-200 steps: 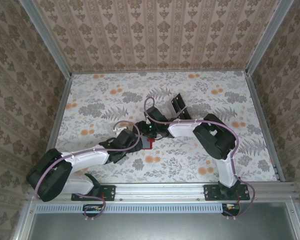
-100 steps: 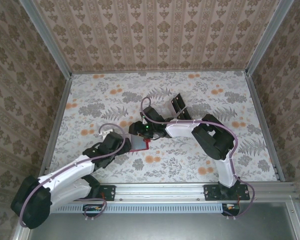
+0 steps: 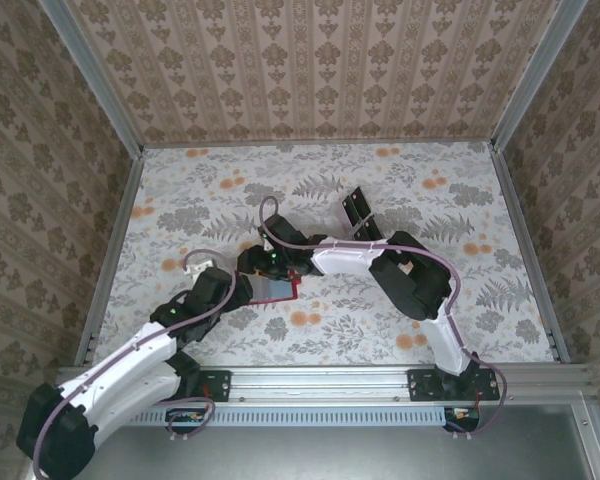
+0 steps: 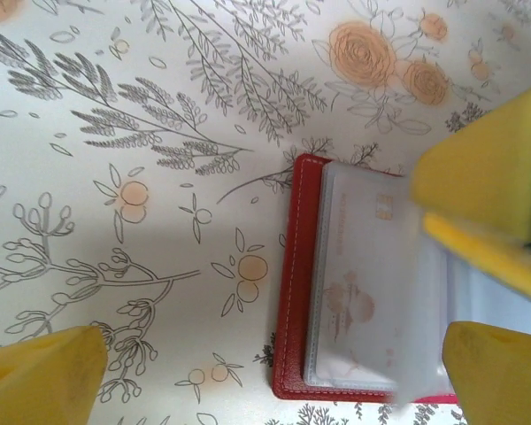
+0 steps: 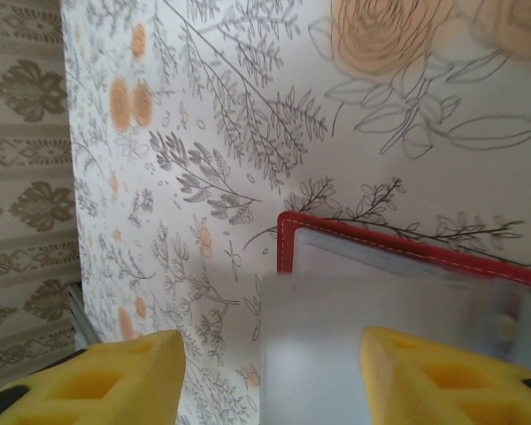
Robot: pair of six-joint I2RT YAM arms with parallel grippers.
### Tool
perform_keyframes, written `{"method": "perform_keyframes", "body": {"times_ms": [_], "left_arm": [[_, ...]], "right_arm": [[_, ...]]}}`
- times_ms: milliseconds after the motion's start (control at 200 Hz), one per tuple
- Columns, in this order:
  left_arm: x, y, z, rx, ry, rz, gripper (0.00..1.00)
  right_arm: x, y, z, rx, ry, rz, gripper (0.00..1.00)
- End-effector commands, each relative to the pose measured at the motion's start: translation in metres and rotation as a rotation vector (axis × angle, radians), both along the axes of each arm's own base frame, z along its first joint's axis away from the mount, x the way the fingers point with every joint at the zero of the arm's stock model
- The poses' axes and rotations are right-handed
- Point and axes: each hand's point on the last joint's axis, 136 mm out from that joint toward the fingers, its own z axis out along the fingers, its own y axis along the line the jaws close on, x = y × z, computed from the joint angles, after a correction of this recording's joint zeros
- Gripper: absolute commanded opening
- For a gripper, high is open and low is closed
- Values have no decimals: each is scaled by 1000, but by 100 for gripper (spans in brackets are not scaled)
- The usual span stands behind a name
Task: Put the credit cards into the card holder
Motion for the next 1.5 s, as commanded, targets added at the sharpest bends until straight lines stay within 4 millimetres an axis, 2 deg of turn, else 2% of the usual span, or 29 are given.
{"method": "perform_keyframes", "body": {"times_ms": [0,155,345,420,510,605,710,815,1025,1175,1295,1495], "left_arm": [[-8,16,-6,32,18,46,100],[-10,18,-7,23,21,50,100],[-12,18,-14,19,34,49,100],[-12,18,-17,18,42,48,100],[-10,17,-20,21,51,41,100],[-7,14,-22,21,62,28,100],[-2,9,-25,13,75,9,100],[4,4,-26,11,85,-8,100],[21,-7,-22,6,80,-39,100],[30,-13,-22,-5,80,-50,100],[35,-17,-25,-5,92,-57,100],[41,-21,-26,-1,95,-61,100]], "right_arm": [[-7,5,-24,-61,35,16,56],[-7,6,-43,-89,53,13,56],[-4,5,-33,-84,34,27,56],[3,5,-18,-53,8,40,56],[11,3,11,0,-38,56,56],[23,-8,45,45,-91,51,57],[37,-35,73,48,-136,15,57],[49,-70,86,-12,-173,-20,57],[61,-166,72,-370,-237,-57,54],[71,-223,64,-664,-303,-41,47],[84,-244,63,-833,-357,-15,38],[105,-261,62,-1009,-410,-2,36]]}}
